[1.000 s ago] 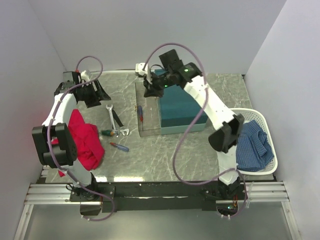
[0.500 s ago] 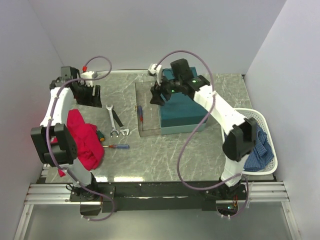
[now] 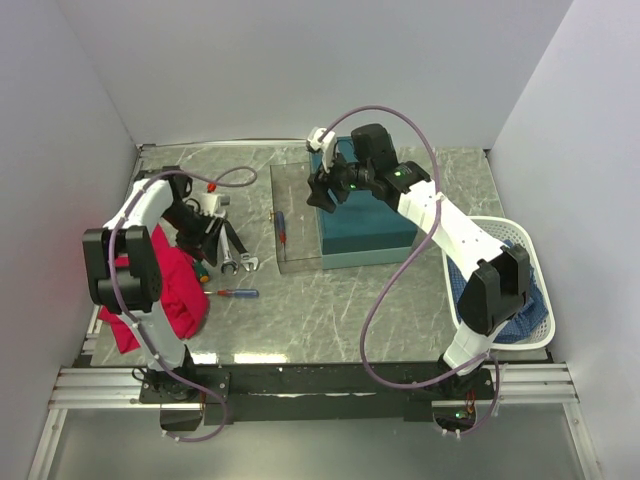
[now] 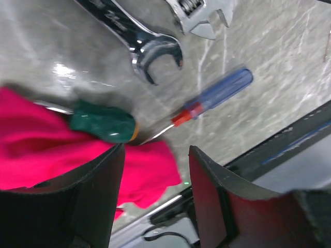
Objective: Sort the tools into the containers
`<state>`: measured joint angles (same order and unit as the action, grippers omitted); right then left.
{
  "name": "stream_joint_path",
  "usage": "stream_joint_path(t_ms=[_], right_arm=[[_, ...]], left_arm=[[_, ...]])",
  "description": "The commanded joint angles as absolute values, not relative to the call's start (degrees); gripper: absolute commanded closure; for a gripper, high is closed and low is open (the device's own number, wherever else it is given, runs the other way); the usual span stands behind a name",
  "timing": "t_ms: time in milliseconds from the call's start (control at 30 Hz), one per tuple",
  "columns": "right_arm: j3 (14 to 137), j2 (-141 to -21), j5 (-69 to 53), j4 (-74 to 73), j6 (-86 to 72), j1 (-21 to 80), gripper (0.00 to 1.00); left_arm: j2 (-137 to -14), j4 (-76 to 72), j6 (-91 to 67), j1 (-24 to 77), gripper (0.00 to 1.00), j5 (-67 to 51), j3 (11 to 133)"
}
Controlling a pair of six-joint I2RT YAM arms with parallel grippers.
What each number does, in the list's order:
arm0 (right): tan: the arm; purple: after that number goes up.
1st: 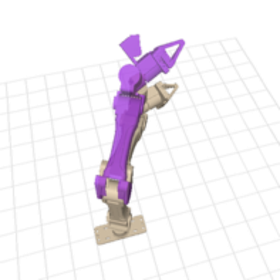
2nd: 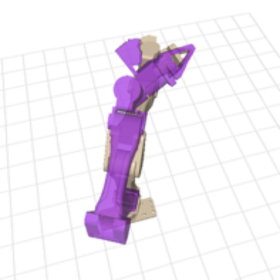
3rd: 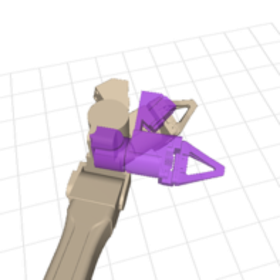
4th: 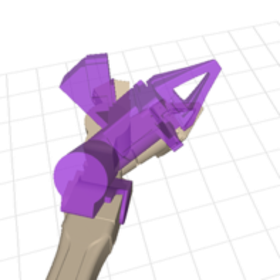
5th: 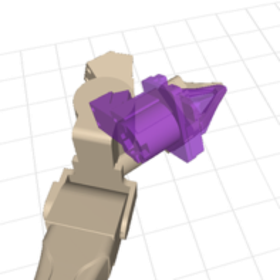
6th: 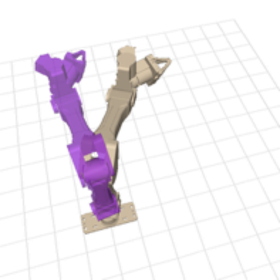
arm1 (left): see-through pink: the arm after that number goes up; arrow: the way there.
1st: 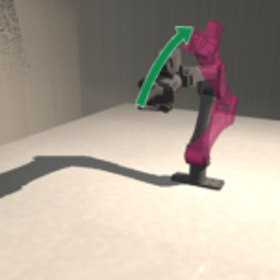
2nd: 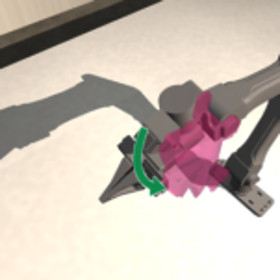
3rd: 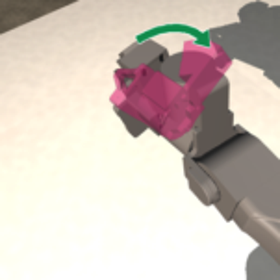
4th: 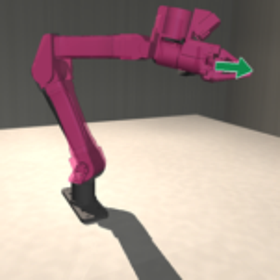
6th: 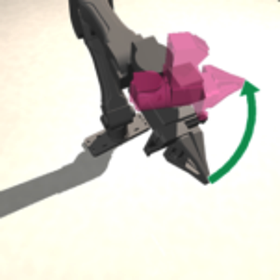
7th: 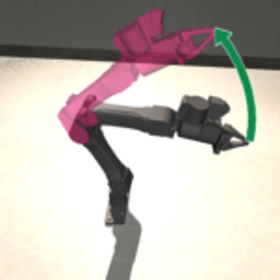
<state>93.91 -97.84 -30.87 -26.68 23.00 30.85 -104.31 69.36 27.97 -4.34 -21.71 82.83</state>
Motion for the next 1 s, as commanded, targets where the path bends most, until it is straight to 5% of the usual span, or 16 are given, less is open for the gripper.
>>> stream_joint_path(t_ms=[0,600,967], right_arm=[[93.43,-94.66,-30.06,-25.4,23.91,29.71,0.29],[93.52,-95.63,-29.09,-26.37,25.66,29.53,0.29],[93.96,-96.5,-29.0,-26.28,25.75,29.53,0.29]], left_arm=[[-103.53,66.45,21.27,-3.96,0.42,-23.55,80.42],[-106.87,59.86,11.25,-5.62,0.45,-10.29,76.12],[-113.64,58.45,10.37,-3.78,0.5,-12.83,78.83]])
